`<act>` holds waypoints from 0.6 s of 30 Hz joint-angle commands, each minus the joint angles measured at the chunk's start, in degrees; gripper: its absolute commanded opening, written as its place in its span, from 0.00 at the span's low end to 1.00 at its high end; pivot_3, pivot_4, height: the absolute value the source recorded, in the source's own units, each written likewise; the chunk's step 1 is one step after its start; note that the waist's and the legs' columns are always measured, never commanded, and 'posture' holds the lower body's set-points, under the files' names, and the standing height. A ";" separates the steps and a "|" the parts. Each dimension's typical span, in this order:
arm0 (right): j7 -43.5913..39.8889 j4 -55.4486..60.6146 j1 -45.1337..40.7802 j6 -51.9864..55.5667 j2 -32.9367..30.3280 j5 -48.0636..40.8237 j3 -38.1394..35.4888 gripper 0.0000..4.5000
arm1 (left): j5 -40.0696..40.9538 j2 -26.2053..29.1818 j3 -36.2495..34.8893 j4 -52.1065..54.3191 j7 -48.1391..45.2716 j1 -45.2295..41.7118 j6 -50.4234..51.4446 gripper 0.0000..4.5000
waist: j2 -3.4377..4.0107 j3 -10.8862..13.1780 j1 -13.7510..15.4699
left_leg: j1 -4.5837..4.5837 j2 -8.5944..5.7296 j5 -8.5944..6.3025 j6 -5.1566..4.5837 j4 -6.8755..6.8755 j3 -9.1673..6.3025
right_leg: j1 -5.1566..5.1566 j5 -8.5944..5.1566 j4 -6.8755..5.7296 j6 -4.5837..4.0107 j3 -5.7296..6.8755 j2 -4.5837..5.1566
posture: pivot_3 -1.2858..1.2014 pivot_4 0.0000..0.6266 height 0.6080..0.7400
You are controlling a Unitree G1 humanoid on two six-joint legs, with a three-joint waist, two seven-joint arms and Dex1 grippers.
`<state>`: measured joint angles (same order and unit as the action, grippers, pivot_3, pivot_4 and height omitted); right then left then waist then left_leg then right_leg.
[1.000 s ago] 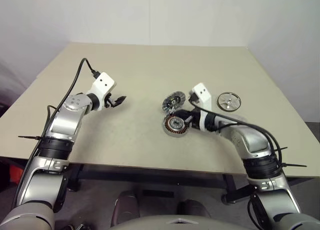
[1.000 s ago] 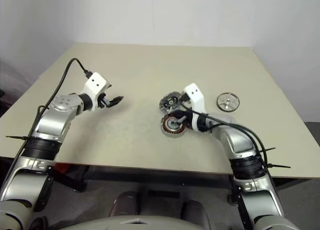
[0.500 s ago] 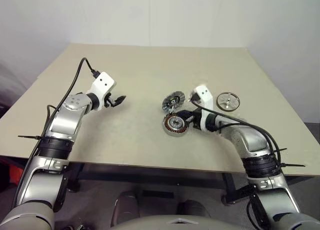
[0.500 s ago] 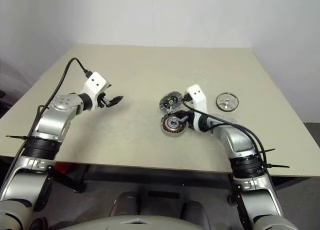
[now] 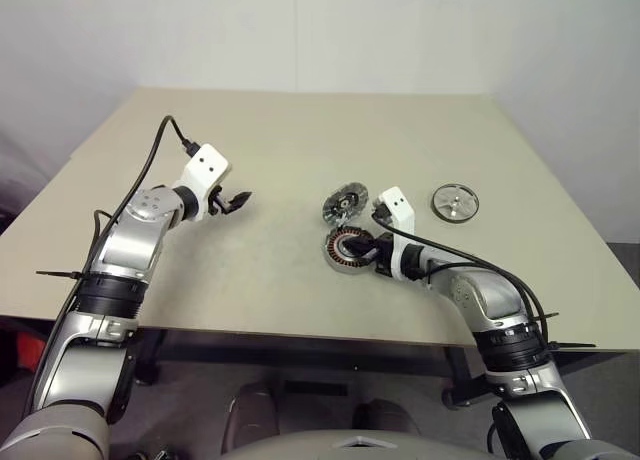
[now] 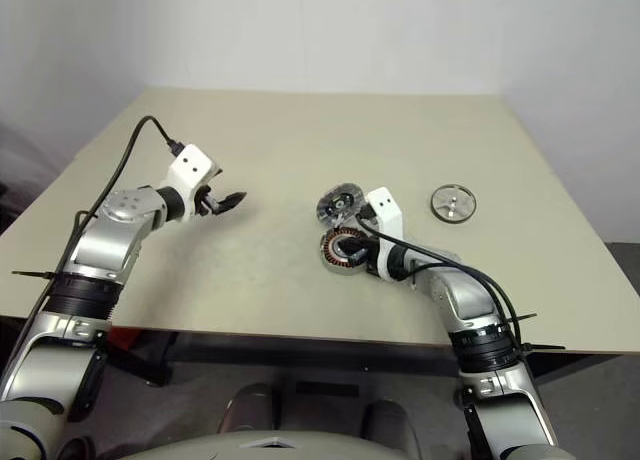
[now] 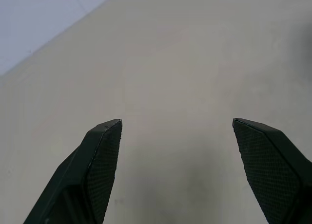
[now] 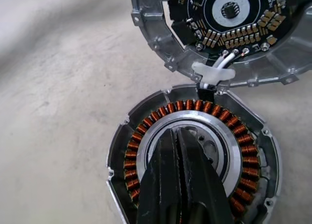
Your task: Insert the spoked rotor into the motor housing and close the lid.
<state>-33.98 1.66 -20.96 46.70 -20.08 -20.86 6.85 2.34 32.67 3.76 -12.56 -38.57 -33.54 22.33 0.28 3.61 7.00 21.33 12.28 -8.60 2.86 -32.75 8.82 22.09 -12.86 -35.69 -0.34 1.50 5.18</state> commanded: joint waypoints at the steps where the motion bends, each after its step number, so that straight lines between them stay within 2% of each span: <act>1: 1.37 -1.58 -1.81 0.98 -1.50 1.27 -1.61 0.01 | 0.04 1.02 -1.60 1.33 0.36 -1.18 -0.90 0.85 | 0.00 0.00 0.00 | -0.05 -0.02 0.00 0.00 0.02 0.00 | -0.02 -0.01 0.00 0.01 -0.02 0.00 | 0.52 0.00 1.00; 10: -0.85 5.71 -6.21 2.79 -4.64 -1.60 -3.47 0.01 | 0.09 0.55 -1.33 0.89 0.60 -1.61 -1.23 0.85 | 0.00 0.02 0.09 | 0.08 -0.04 0.04 0.06 0.06 -0.04 | 0.12 0.01 -0.02 0.01 -0.04 0.00 | 0.52 0.00 1.00; 14: -0.70 9.02 -5.65 4.63 -4.50 -2.69 -3.33 0.01 | 0.06 0.48 -1.19 0.68 0.46 -1.78 -1.33 0.85 | 0.00 0.01 0.11 | 0.12 0.01 0.05 0.07 0.10 -0.04 | 0.20 0.21 -0.07 -0.34 -0.01 -0.04 | 0.52 0.00 1.00; 18: -0.38 9.47 -3.30 5.60 -3.60 -2.67 -1.61 0.01 | 0.03 0.57 -1.12 0.67 0.28 -1.77 -1.26 0.85 | 0.00 0.01 0.12 | 0.62 -0.03 0.08 0.13 0.10 -0.04 | 0.59 0.24 0.03 -0.42 0.00 -0.04 | 0.52 0.00 1.00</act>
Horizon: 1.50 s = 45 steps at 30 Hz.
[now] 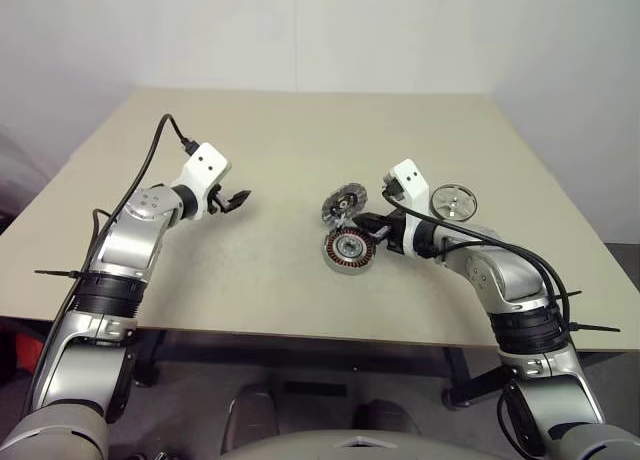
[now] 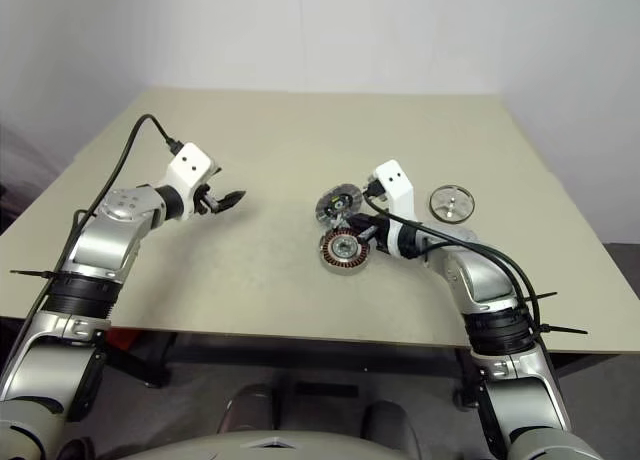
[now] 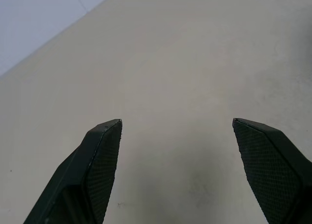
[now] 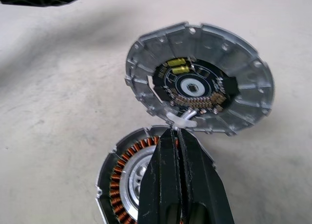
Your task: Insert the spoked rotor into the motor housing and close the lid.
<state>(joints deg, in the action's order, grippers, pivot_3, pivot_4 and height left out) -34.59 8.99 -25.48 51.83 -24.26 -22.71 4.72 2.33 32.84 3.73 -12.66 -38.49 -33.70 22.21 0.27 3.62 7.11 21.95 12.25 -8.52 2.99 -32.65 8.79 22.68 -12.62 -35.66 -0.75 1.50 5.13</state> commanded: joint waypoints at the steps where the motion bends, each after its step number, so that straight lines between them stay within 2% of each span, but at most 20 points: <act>1: 0.24 1.56 2.12 0.75 1.23 -0.89 1.06 0.01 | 0.04 0.44 -1.09 0.81 0.15 -1.57 -1.10 0.85 | 0.00 0.00 0.01 | 0.10 -0.01 0.00 0.00 0.00 0.00 | 0.10 0.00 0.01 0.00 0.01 0.00 | 0.52 0.00 1.00; 4: 0.53 -5.42 4.66 -1.67 3.00 2.26 4.69 0.01 | 0.01 0.45 -0.98 0.98 0.06 -1.40 -0.97 0.85 | -0.01 0.00 0.00 | 0.14 0.01 -0.01 0.00 0.01 0.00 | 0.15 -0.02 0.01 -0.02 0.03 0.00 | 0.52 0.00 1.00; 7: 1.78 -9.70 2.97 -4.21 2.98 4.64 4.28 0.01 | 0.13 0.43 -1.09 0.96 0.09 -1.61 -0.84 0.85 | -0.04 -0.04 -0.26 | -0.09 0.00 -0.01 -0.01 -0.01 0.04 | 0.01 -0.02 -0.04 -0.01 -0.02 0.02 | 0.52 0.00 1.00; 9: 2.13 -10.04 1.90 -4.39 2.90 4.46 3.13 0.01 | 0.05 0.47 -1.17 0.77 0.18 -1.68 -0.88 0.85 | -0.05 -0.04 -0.23 | -0.38 0.01 -0.06 -0.09 0.00 0.02 | -0.26 -0.25 -0.03 0.37 -0.02 0.02 | 0.52 0.00 1.00; 13: 1.50 -6.96 -0.05 -3.34 1.60 2.42 0.33 0.01 | 0.08 0.53 -1.34 0.92 0.27 -1.14 -0.95 0.85 | -0.04 -0.03 0.03 | -0.54 0.00 -0.05 -0.07 0.03 -0.01 | -0.39 -0.28 -0.03 0.42 -0.02 0.03 | 0.52 0.00 1.00; 21: 0.66 -1.08 -1.32 -1.12 -0.23 0.58 -1.49 0.01 | 0.03 0.06 -1.13 0.53 0.50 -1.35 -1.18 0.85 | -0.05 -0.03 0.00 | -0.47 -0.01 -0.03 -0.04 0.03 -0.01 | -0.34 -0.23 -0.08 0.38 -0.03 0.02 | 0.52 0.00 1.00; 25: 0.84 0.61 -1.99 -0.19 0.18 -0.24 -1.26 0.01 | -0.06 -0.04 -1.01 0.11 0.40 -1.66 -1.38 0.85 | -0.04 -0.03 0.01 | -0.36 0.00 -0.02 -0.03 0.08 0.00 | -0.23 -0.03 -0.06 0.02 -0.02 0.00 | 0.52 0.00 1.00; 29: 0.85 -2.64 -0.64 -1.34 1.90 1.00 1.40 0.01 | -0.06 -0.02 -0.94 -0.04 0.22 -1.84 -1.43 0.85 | -0.05 -0.03 0.00 | 0.12 -0.02 0.02 0.04 0.08 0.00 | 0.20 -0.02 -0.01 -0.01 0.00 0.00 | 0.52 0.00 1.00; 34: 1.37 -9.85 3.36 -4.11 3.11 4.78 5.38 0.01 | -0.07 0.64 -1.35 0.08 0.14 -1.84 -1.25 0.85 | -0.04 -0.05 0.00 | 0.12 -0.01 0.01 0.02 0.08 0.01 | 0.21 -0.04 -0.01 -0.03 0.03 0.03 | 0.52 0.00 1.00; 37: 2.32 -10.31 2.24 -4.79 3.05 4.74 3.66 0.01 | -0.01 0.97 -1.59 0.27 0.24 -1.62 -1.17 0.85 | -0.13 -0.10 -0.01 | -0.28 -0.03 -0.06 -0.08 0.08 0.03 | -0.18 -0.06 -0.01 0.02 -0.01 0.05 | 0.52 0.00 1.00; 39: 2.28 -9.24 0.68 -4.42 2.79 3.69 1.78 0.01 | 0.04 0.98 -1.64 0.63 0.42 -1.22 -1.08 0.85 | -0.13 -0.10 0.00 | -0.45 -0.04 -0.07 -0.10 0.08 0.02 | -0.33 -0.27 -0.01 0.38 -0.02 0.05 | 0.52 0.00 1.00; 45: 1.43 -5.70 -2.59 -2.80 0.26 1.54 -2.48 0.01 | 0.10 0.58 -1.52 0.86 0.74 -1.02 -1.05 0.85 | -0.12 -0.09 0.01 | -0.43 -0.03 -0.04 -0.05 0.09 0.00 | -0.30 -0.27 -0.04 0.39 -0.03 0.04 | 0.52 0.00 1.00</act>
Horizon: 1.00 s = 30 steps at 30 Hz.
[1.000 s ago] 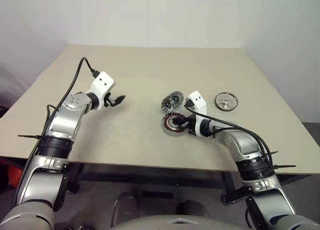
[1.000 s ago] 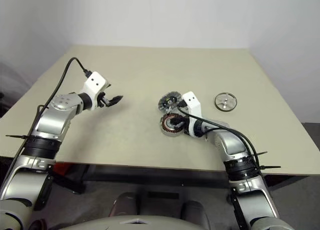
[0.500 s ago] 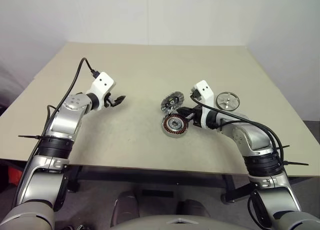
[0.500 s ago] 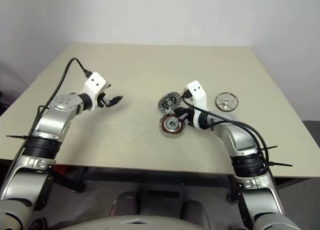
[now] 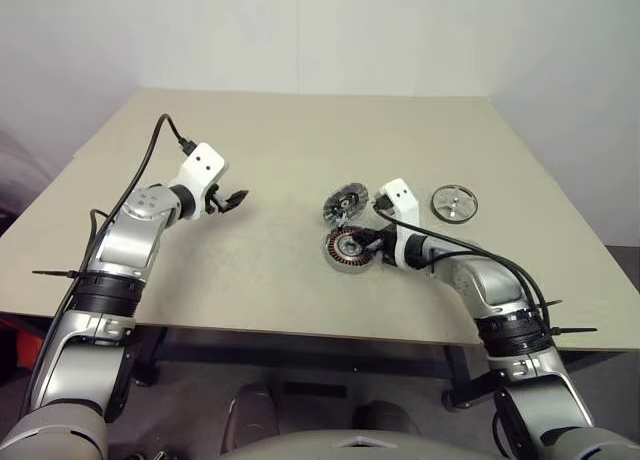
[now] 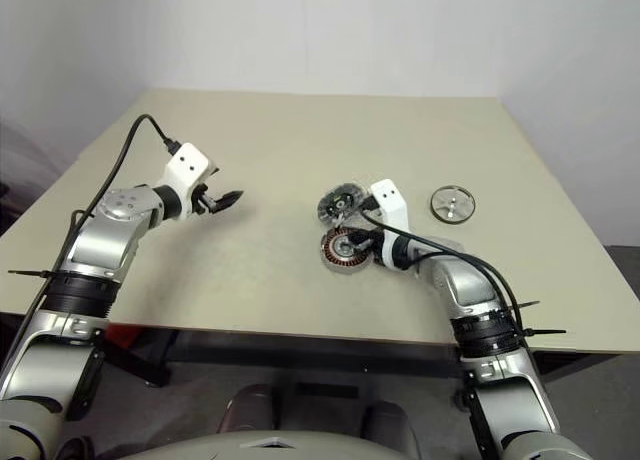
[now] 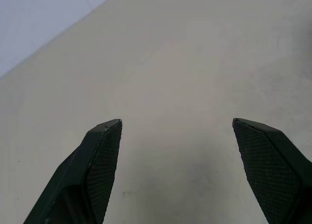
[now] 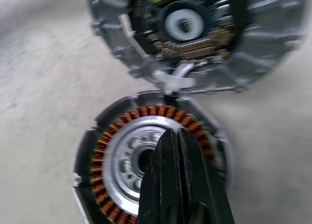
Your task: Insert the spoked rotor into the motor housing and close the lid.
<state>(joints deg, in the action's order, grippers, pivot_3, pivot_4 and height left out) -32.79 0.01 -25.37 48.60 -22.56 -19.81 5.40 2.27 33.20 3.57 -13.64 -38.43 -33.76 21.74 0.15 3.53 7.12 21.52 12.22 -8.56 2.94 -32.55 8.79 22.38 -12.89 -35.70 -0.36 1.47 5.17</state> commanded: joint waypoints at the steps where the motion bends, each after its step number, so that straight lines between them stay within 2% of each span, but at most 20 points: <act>1: -0.51 3.85 -2.86 0.75 -1.94 -1.58 -3.58 0.01 | 0.16 0.17 -1.34 1.77 0.69 -0.97 -0.64 0.85 | 0.00 0.00 0.01 | 0.00 0.00 0.00 0.01 0.00 0.00 | 0.01 0.00 -0.01 0.00 0.00 0.00 | 0.52 0.00 1.00; 7: -1.21 5.57 -1.63 1.58 -6.86 -1.12 -6.14 0.01 | 0.09 -0.38 -0.95 1.05 0.65 -1.43 -1.08 0.85 | 0.00 0.00 0.09 | 0.12 0.01 0.02 0.03 0.01 0.00 | 0.04 0.22 0.03 -0.38 0.02 -0.02 | 0.52 0.00 1.00; 11: -1.08 -3.03 -2.87 -2.76 -11.69 0.39 -11.28 0.01 | -0.09 -1.14 -0.49 0.24 0.52 -1.98 -1.61 0.85 | 0.00 0.00 0.20 | 0.50 -0.03 0.05 0.07 -0.03 0.01 | 0.34 0.22 0.08 -0.38 0.02 0.00 | 0.52 0.00 1.00; 14: 0.38 -12.44 -5.87 -7.52 -13.78 1.52 -14.68 0.15 | -0.22 -1.68 -0.15 -0.46 0.33 -2.46 -2.10 0.85 | 0.00 0.00 0.14 | 0.53 -0.04 0.04 0.06 -0.14 0.02 | 0.34 0.23 0.04 -0.39 0.02 0.02 | 0.52 0.00 1.00; 19: 5.17 -24.50 -11.70 -11.43 -15.06 3.91 -17.94 0.52 | -0.47 -2.08 0.07 -1.69 0.11 -3.42 -2.82 0.85 | 0.00 0.00 -0.23 | 0.44 0.01 0.04 0.05 -0.18 0.02 | 0.36 0.25 -0.06 -0.42 0.03 -0.01 | 0.52 0.00 1.00; 30: 10.10 -51.47 -20.88 -10.41 -14.52 -5.47 -34.62 0.52 | -0.89 -1.66 -0.03 -1.15 -0.27 -2.88 -2.93 0.85 | 0.02 0.00 0.02 | 0.58 0.00 -0.01 -0.03 -0.27 0.06 | 0.40 0.26 -0.02 -0.46 0.06 0.01 | 0.52 0.00 1.00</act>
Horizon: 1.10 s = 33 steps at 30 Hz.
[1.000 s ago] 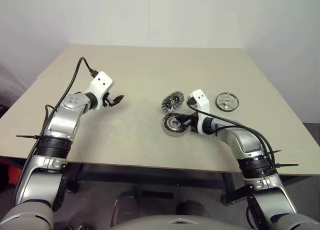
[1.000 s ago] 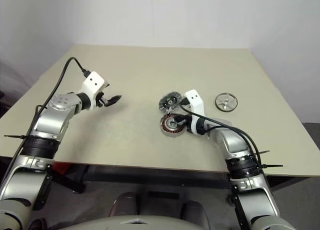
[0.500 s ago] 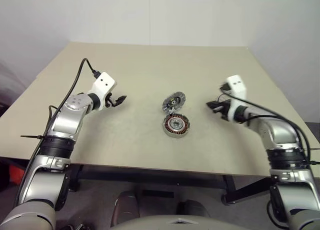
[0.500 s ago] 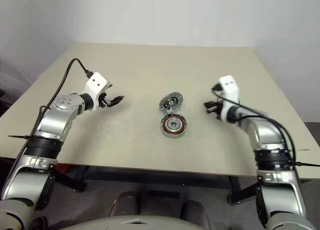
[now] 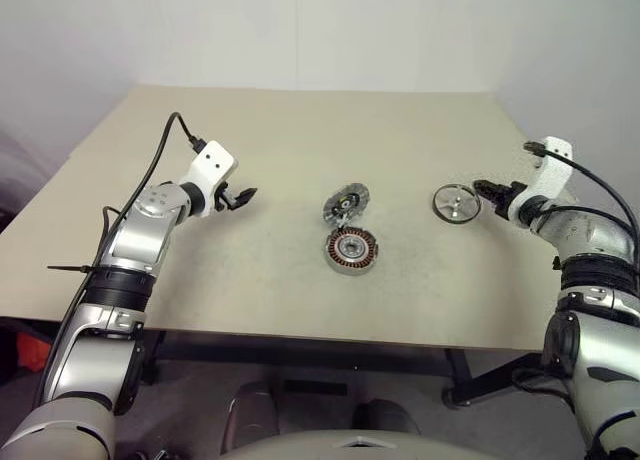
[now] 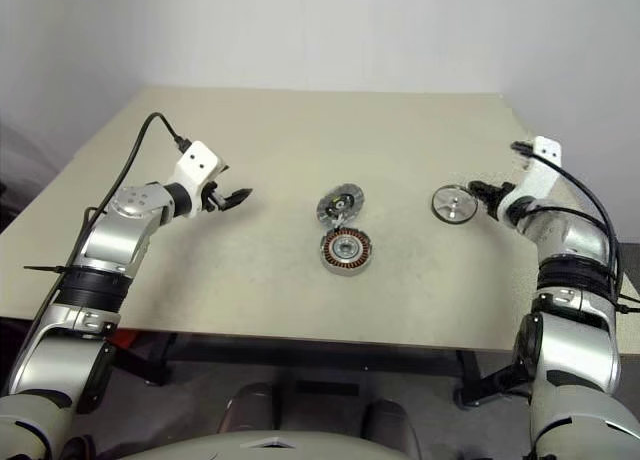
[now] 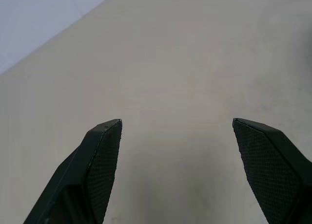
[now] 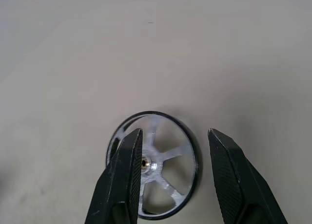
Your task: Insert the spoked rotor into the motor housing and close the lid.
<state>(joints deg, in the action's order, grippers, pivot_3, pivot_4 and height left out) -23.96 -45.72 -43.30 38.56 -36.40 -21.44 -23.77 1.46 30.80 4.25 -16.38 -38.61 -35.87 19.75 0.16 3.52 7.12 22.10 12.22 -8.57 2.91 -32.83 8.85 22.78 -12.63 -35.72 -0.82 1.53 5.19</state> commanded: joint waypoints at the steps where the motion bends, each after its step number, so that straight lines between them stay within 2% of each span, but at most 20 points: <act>1: 1.66 -8.13 -3.53 -0.60 -0.89 -4.89 -7.11 0.52 | -0.12 0.89 -0.75 1.75 -0.15 -0.69 -0.89 0.85 | 0.01 0.00 0.01 | 0.00 0.00 0.00 0.00 0.00 0.00 | 0.00 0.00 -0.01 0.00 0.00 0.01 | 0.52 0.00 1.00; 9: 2.10 -16.94 -5.40 0.21 -1.13 -9.68 -13.98 0.52 | -0.30 1.75 -0.93 2.27 -0.25 -0.40 -0.65 0.85 | 0.06 0.03 -0.02 | 0.00 0.06 -0.02 -0.03 -0.10 0.03 | 0.00 0.00 -0.05 0.00 0.03 0.00 | 0.52 0.00 1.00; 22: 2.07 -7.82 -3.14 7.84 6.19 -12.88 -12.94 0.52 | -0.40 1.99 -1.07 2.07 -0.18 -0.58 -0.78 0.85 | 0.08 0.03 0.12 | 0.05 0.11 -0.03 -0.05 -0.16 0.06 | 0.03 0.01 -0.09 -0.01 0.06 0.00 | 0.52 0.00 1.00; 25: 3.56 -5.73 -2.15 8.62 7.56 -12.97 -12.95 0.39 | -0.43 2.06 -1.11 2.06 -0.09 -0.55 -0.77 0.85 | 0.08 0.03 0.16 | 0.06 0.11 -0.03 -0.04 -0.16 0.06 | 0.04 0.01 -0.09 -0.01 0.07 0.00 | 0.52 0.00 1.00; 29: 6.04 -4.55 -1.45 8.28 8.45 -13.18 -13.55 0.09 | -0.46 2.13 -1.10 1.99 -0.06 -0.57 -0.85 0.85 | 0.08 0.03 0.16 | 0.07 0.11 -0.02 -0.04 -0.15 0.06 | 0.04 0.01 -0.08 -0.01 0.07 0.00 | 0.52 0.00 1.00; 33: 6.55 -2.14 -1.64 10.49 9.09 -16.74 -15.85 0.07 | -0.52 2.21 -0.97 1.99 -0.11 -0.54 -0.90 0.85 | 0.09 0.03 0.16 | 0.06 0.11 -0.02 -0.03 -0.15 0.06 | 0.04 0.01 -0.08 -0.01 0.07 0.01 | 0.52 0.00 1.00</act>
<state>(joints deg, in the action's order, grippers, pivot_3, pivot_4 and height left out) -17.37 -51.29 -44.21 48.08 -27.21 -35.19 -37.88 1.05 32.25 4.20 -16.05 -38.73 -35.58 19.78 0.25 3.56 7.29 22.16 12.33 -8.60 2.88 -32.98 8.91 22.82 -12.62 -35.80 -0.83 1.60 5.19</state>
